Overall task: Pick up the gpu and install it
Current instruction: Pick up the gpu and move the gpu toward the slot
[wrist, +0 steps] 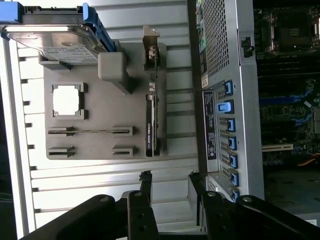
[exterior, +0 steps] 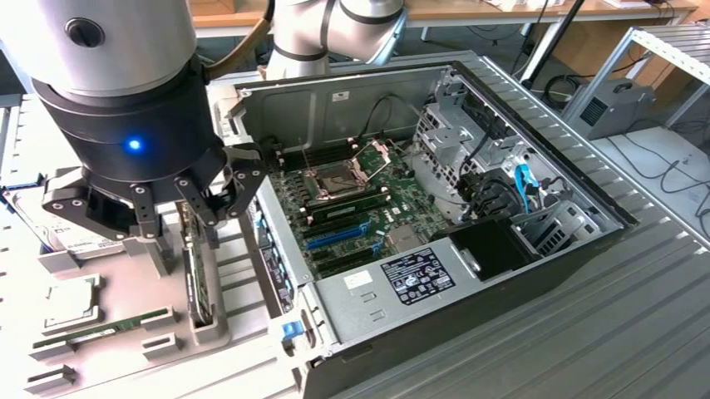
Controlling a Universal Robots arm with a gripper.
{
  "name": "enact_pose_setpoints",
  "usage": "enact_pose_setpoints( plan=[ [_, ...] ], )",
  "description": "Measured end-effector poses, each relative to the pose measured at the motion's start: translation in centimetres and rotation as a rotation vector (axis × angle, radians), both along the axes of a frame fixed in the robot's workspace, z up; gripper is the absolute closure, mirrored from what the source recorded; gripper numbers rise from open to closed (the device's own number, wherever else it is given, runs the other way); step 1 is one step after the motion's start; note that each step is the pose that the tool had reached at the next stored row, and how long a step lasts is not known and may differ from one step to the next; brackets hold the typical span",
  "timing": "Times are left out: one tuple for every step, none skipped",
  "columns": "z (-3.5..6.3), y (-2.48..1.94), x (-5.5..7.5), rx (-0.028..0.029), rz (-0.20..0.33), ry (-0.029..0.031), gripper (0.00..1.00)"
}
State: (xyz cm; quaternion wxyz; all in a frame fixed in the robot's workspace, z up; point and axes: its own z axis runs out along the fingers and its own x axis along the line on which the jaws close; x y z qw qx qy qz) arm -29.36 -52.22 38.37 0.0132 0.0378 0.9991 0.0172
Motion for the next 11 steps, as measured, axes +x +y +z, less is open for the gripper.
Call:
enact_pose_setpoints(
  plan=[
    [-0.02, 0.0, -0.03, 0.0, 0.0, -0.0001, 0.58],
    [-0.05, 0.0, -0.06, -0.0001, 0.0, 0.0, 0.58],
    [-0.09, 0.0, -0.12, 0.0001, 0.0, -0.0002, 0.58],
    [-0.11, 0.0, -0.16, 0.0001, 0.0, -0.0001, 0.58],
    [-0.12, 0.0, -0.19, 0.0001, 0.0, -0.0001, 0.58],
    [-0.15, 0.0, -0.23, 0.0001, 0.0, -0.0002, 0.58],
    [-0.17, 0.0, -0.25, 0.0, 0.0, -0.0001, 0.58],
    [-0.18, 0.0, -0.28, 0.0, 0.0, -0.0001, 0.58],
    [-0.19, 0.0, -0.3, -0.0001, 0.0, 0.0001, 0.58],
    [-0.21, 0.0, -0.32, 0.0, 0.0, 0.0, 0.58],
    [-0.22, 0.0, -0.35, 0.0, 0.0, 0.0, 0.58]
  ],
)
